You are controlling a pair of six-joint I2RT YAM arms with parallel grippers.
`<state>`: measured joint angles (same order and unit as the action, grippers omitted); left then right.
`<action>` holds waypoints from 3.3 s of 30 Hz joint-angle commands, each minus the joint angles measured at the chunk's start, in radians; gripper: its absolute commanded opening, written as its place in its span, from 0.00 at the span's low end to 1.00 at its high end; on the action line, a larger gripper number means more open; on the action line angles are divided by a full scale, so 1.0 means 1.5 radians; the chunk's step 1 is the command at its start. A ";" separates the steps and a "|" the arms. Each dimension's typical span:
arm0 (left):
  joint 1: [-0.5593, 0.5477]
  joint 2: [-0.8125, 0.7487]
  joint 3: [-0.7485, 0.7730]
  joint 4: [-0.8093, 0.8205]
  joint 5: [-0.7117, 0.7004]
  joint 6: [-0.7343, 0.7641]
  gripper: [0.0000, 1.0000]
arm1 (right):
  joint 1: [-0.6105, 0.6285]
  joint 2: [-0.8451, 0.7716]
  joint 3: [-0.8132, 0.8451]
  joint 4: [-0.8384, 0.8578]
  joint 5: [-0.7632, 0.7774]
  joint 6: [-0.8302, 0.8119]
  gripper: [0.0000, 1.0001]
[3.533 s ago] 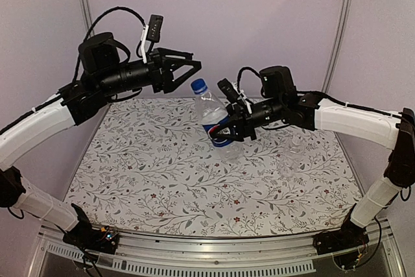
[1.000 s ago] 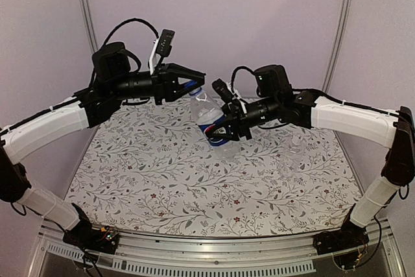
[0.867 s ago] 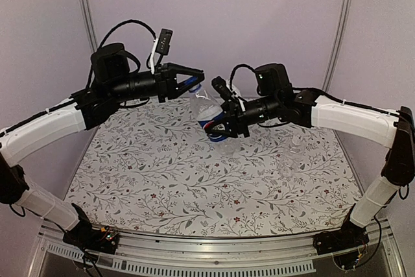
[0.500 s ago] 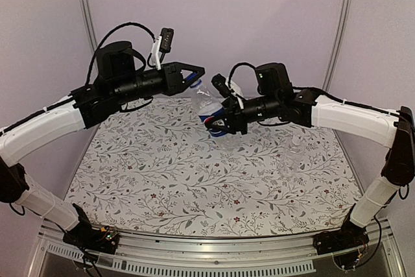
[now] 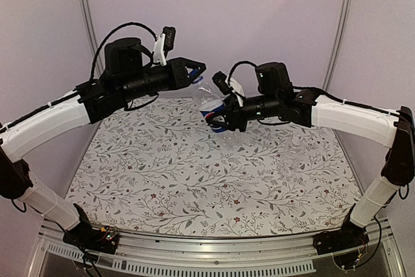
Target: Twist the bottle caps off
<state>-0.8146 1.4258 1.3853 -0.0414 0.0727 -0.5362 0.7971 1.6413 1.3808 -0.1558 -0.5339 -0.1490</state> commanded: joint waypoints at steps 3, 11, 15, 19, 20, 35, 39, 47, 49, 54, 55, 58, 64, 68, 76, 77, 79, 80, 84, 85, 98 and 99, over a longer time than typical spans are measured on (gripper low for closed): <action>0.003 -0.018 0.005 0.046 -0.025 0.043 0.24 | -0.003 -0.001 -0.013 -0.011 -0.073 -0.008 0.34; 0.006 -0.034 -0.023 0.083 0.031 0.055 0.43 | -0.003 -0.007 -0.013 0.004 -0.149 -0.012 0.34; 0.009 -0.036 -0.027 0.090 0.060 0.055 0.47 | -0.004 -0.008 -0.015 0.011 -0.159 -0.010 0.35; 0.014 -0.045 -0.036 0.090 0.062 0.057 0.47 | -0.004 -0.010 -0.021 0.012 -0.155 -0.008 0.35; 0.017 -0.052 -0.041 0.089 0.057 0.060 0.47 | -0.004 -0.011 -0.024 0.012 -0.148 -0.008 0.35; 0.053 -0.206 -0.170 0.032 -0.076 0.190 0.55 | -0.024 -0.057 -0.089 0.036 -0.094 0.014 0.35; 0.055 -0.211 -0.171 0.011 -0.083 0.211 0.58 | -0.024 -0.056 -0.087 0.045 -0.093 0.020 0.35; 0.067 -0.207 -0.162 -0.033 -0.119 0.226 0.69 | -0.029 -0.063 -0.085 0.050 -0.078 0.030 0.36; 0.088 -0.194 -0.149 -0.075 -0.129 0.218 0.72 | -0.032 -0.064 -0.088 0.049 -0.074 0.035 0.36; 0.172 -0.158 -0.124 -0.189 -0.127 0.199 0.78 | -0.038 -0.075 -0.109 0.061 -0.053 0.048 0.36; 0.189 -0.153 -0.126 -0.201 -0.124 0.198 0.78 | -0.039 -0.077 -0.114 0.066 -0.050 0.052 0.37; 0.246 -0.140 -0.142 -0.224 -0.104 0.195 0.81 | -0.040 -0.081 -0.122 0.076 -0.040 0.060 0.36; 0.338 -0.113 -0.169 -0.241 -0.072 0.192 0.82 | -0.041 -0.085 -0.138 0.098 -0.012 0.077 0.36; 0.403 -0.094 -0.172 -0.248 -0.054 0.200 0.83 | -0.042 -0.090 -0.168 0.169 -0.015 0.084 0.37; 0.481 -0.076 -0.189 -0.259 -0.022 0.213 0.83 | -0.042 -0.058 -0.190 0.240 -0.038 0.086 0.37; 0.491 -0.071 -0.192 -0.261 -0.025 0.216 0.83 | -0.042 -0.051 -0.187 0.239 -0.039 0.087 0.37; 0.515 -0.051 -0.190 -0.270 -0.027 0.224 0.82 | -0.042 -0.044 -0.186 0.240 -0.040 0.086 0.37; 0.528 -0.038 -0.188 -0.276 -0.029 0.228 0.81 | -0.042 -0.042 -0.187 0.243 -0.042 0.086 0.37; 0.574 0.031 -0.163 -0.293 -0.043 0.240 0.77 | -0.042 -0.040 -0.195 0.258 -0.048 0.091 0.37; 0.583 0.051 -0.152 -0.301 -0.046 0.242 0.76 | -0.042 -0.039 -0.197 0.262 -0.053 0.094 0.37; 0.669 0.250 -0.102 -0.275 -0.105 0.267 0.61 | -0.042 -0.029 -0.206 0.271 -0.070 0.093 0.37; 0.674 0.266 -0.098 -0.273 -0.101 0.267 0.59 | -0.042 -0.028 -0.206 0.271 -0.073 0.093 0.37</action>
<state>0.1703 1.7565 1.2057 -0.4793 -0.0708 -0.1493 0.7391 1.5780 1.0847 0.2184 -0.6170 -0.0147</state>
